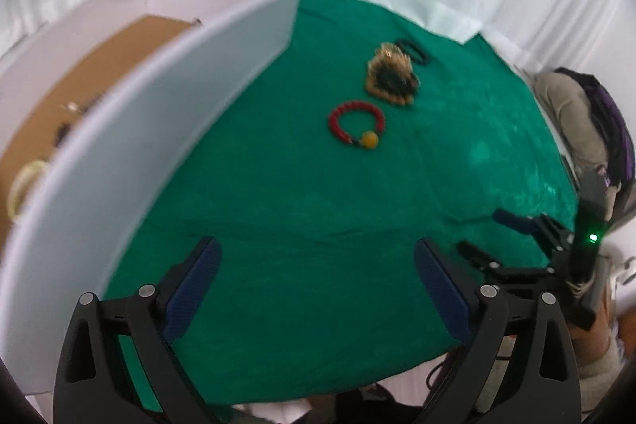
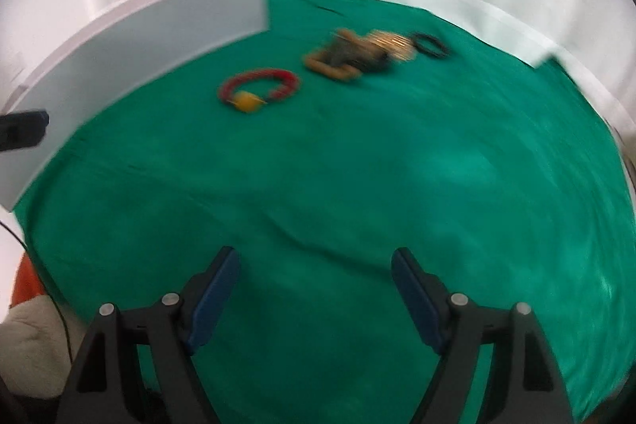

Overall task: Organize jewelry
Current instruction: 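Move the left tool back to the red bead bracelet on the cloth, then close the left tool on the yellow bead of the red bracelet, then lift the red bracelet with the left tool while the right tool grasps the wooden bead bracelet, then carry the red bracelet in the left tool and wooden bracelet in the right tool over the box, then open the left tool to drop the red bracelet while the right tool releases the wooden bracelet, then move the left tool back from the box toward the black watch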

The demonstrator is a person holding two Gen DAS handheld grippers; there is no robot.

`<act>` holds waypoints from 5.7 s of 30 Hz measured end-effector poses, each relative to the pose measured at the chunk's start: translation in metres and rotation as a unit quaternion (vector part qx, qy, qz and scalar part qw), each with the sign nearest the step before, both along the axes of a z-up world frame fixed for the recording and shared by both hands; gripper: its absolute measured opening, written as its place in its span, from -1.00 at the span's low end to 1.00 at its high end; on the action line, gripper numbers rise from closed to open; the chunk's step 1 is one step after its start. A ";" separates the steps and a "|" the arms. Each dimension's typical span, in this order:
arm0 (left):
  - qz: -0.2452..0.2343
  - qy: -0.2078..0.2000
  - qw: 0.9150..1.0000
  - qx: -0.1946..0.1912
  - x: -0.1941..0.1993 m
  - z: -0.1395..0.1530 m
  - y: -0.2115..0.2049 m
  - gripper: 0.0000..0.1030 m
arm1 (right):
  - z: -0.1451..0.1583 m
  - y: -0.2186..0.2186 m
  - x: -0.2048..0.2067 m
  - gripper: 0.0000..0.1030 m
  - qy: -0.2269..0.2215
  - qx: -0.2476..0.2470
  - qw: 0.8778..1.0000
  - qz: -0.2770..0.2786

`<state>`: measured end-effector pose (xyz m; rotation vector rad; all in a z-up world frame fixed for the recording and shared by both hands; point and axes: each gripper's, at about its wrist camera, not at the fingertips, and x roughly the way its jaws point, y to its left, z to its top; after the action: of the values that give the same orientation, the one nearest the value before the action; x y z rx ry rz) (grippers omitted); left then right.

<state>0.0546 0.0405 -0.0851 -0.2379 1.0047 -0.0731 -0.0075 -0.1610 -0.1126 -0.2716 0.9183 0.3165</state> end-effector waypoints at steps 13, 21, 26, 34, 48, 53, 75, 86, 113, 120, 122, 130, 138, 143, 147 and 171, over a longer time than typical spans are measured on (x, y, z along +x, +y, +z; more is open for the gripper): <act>-0.013 0.012 0.998 0.063 0.019 -0.056 -0.022 0.90 | -0.013 -0.038 -0.006 0.58 -0.035 0.030 0.997 -0.055; -0.012 0.018 0.998 0.061 0.023 -0.056 -0.021 0.91 | -0.016 -0.037 -0.008 0.63 -0.045 0.034 0.997 -0.061; -0.004 0.021 0.999 0.031 0.036 -0.048 -0.011 0.91 | -0.017 -0.037 -0.011 0.65 -0.054 0.035 0.996 -0.064; -0.017 -0.001 1.000 0.021 0.104 -0.022 -0.016 0.88 | -0.016 -0.037 -0.011 0.66 -0.052 0.035 0.996 -0.068; -0.227 -0.047 0.961 0.150 0.118 -0.029 -0.089 0.19 | -0.017 -0.038 -0.016 0.67 -0.055 0.037 0.995 -0.070; -0.275 -0.047 0.947 0.163 0.124 -0.035 -0.101 0.03 | -0.017 -0.038 -0.015 0.67 -0.053 0.037 0.995 -0.070; -0.193 0.008 0.981 0.030 0.131 -0.049 -0.050 -0.70 | -0.013 -0.041 -0.010 0.68 -0.020 0.040 0.997 -0.057; -0.073 -0.004 0.993 -0.094 0.099 -0.033 0.001 -0.70 | 0.061 -0.051 0.154 0.19 0.087 0.263 0.961 -0.013; 0.009 -0.042 0.987 -0.156 0.046 0.035 0.035 -0.70 | 0.123 0.000 0.184 -0.77 0.127 0.326 0.934 0.072; 0.053 -0.120 0.980 -0.151 -0.014 0.120 0.079 -0.70 | 0.175 0.055 0.157 -0.77 0.094 0.331 0.929 0.137; 0.076 -0.141 0.976 -0.147 -0.029 0.139 0.097 -0.70 | 0.183 0.078 0.155 -0.77 0.092 0.338 0.924 0.153; 0.173 -0.154 0.970 -0.078 -0.061 0.145 0.177 -0.70 | 0.198 0.187 0.154 -0.77 0.104 0.354 0.904 0.215; 0.201 -0.062 0.976 -0.056 -0.020 0.058 0.204 -0.70 | 0.141 0.265 0.182 -0.77 0.127 0.298 0.922 0.213; 0.210 -0.020 0.977 -0.034 0.002 0.028 0.194 -0.66 | 0.088 0.275 0.196 -0.71 0.143 0.244 0.943 0.178; 0.237 -0.018 0.971 0.032 0.004 0.025 0.181 0.42 | 0.073 0.261 0.200 -0.14 0.134 0.223 0.957 0.131; 0.157 -0.065 0.981 0.090 -0.001 0.034 0.064 0.83 | 0.042 0.070 0.097 0.56 -0.049 0.000 0.999 0.018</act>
<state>0.0531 0.1040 -0.0507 -0.2208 0.8284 0.2847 0.0893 -0.0911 -0.0707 -0.3016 0.8170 0.3344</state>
